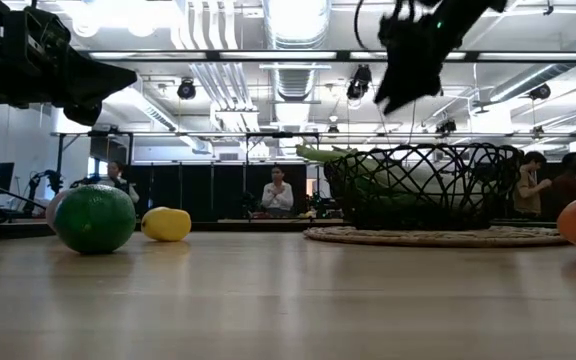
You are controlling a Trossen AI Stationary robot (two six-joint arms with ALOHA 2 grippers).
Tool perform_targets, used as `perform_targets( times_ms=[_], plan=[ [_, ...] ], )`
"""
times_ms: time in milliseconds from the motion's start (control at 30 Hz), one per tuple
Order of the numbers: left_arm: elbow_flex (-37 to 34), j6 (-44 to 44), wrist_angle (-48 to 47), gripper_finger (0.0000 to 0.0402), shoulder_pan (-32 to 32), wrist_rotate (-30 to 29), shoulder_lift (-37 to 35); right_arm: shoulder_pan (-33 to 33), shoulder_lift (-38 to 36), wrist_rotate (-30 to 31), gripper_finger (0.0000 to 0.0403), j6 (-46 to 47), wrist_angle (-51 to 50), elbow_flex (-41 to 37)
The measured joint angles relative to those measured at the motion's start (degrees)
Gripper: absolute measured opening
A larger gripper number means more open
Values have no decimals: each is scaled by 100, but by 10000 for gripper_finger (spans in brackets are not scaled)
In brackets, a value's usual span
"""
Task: Build produce basket
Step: Put the yellow lemon into the wire basket
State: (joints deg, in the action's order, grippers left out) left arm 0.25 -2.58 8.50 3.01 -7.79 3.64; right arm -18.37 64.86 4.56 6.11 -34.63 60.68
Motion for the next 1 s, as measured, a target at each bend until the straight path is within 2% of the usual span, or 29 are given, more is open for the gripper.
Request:
perform_targets(
  times_ms=[100, 233, 367, 467, 567, 700, 1000],
  plan=[
    [0, 2, 2, 0, 0, -1, 9, 656, -267, 2, 265, -48, 1037, -441],
    [0, 2, 2, 0, -2, -1, 24, 1538, -233, -4, 265, -300, 2979, -1148],
    [0, 2, 2, 0, 0, 1, 24, 2067, 346, -10, 263, -526, 5175, -1665],
    [0, 2, 4, 0, -1, -1, 27, 2261, 1019, -59, 261, -608, 6096, -1684],
    [0, 0, 0, 0, 0, -1, 35, 2276, 1760, -70, 260, -636, 6242, -1346],
    [0, 0, 1, 0, -1, 0, 46, 2226, 2787, -49, 276, -944, 5910, -482],
    [0, 2, 2, 0, -2, 1, 46, 2016, 4865, -499, 344, -2322, 3959, 2216]
  ],
)
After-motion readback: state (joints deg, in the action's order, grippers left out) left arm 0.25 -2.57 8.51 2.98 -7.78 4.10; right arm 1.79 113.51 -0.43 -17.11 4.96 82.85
